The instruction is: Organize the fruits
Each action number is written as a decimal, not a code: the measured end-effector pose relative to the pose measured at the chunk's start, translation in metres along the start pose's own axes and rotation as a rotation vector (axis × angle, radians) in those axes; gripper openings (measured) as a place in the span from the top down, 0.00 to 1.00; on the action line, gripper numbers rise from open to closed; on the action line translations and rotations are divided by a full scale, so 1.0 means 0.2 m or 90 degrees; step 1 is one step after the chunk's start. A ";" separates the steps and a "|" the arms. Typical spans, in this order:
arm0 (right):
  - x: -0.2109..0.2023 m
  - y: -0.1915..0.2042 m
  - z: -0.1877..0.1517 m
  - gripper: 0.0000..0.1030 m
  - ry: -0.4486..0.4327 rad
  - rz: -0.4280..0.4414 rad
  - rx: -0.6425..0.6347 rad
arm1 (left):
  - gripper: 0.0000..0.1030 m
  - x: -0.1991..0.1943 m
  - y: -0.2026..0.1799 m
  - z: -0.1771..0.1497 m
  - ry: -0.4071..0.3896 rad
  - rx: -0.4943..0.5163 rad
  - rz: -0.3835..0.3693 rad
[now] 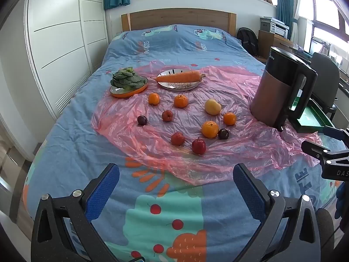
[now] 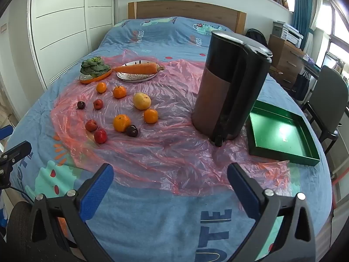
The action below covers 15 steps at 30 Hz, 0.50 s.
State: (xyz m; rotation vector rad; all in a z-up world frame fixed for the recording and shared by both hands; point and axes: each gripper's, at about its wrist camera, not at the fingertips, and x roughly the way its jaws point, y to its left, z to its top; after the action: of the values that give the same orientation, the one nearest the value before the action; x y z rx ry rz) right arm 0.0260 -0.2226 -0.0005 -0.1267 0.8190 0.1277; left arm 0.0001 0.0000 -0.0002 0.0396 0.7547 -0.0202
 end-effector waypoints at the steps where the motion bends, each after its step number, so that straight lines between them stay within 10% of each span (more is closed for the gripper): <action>1: 0.00 0.00 0.00 0.00 0.001 0.000 0.000 | 0.01 0.00 0.00 0.00 -0.001 -0.003 -0.003; 15: 0.01 0.01 0.00 0.00 0.001 0.005 0.000 | 0.01 0.00 0.00 -0.01 0.003 -0.004 0.000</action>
State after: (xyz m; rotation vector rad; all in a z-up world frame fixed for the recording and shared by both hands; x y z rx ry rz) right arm 0.0268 -0.2208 -0.0017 -0.1228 0.8215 0.1354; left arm -0.0017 -0.0005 -0.0017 0.0343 0.7598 -0.0174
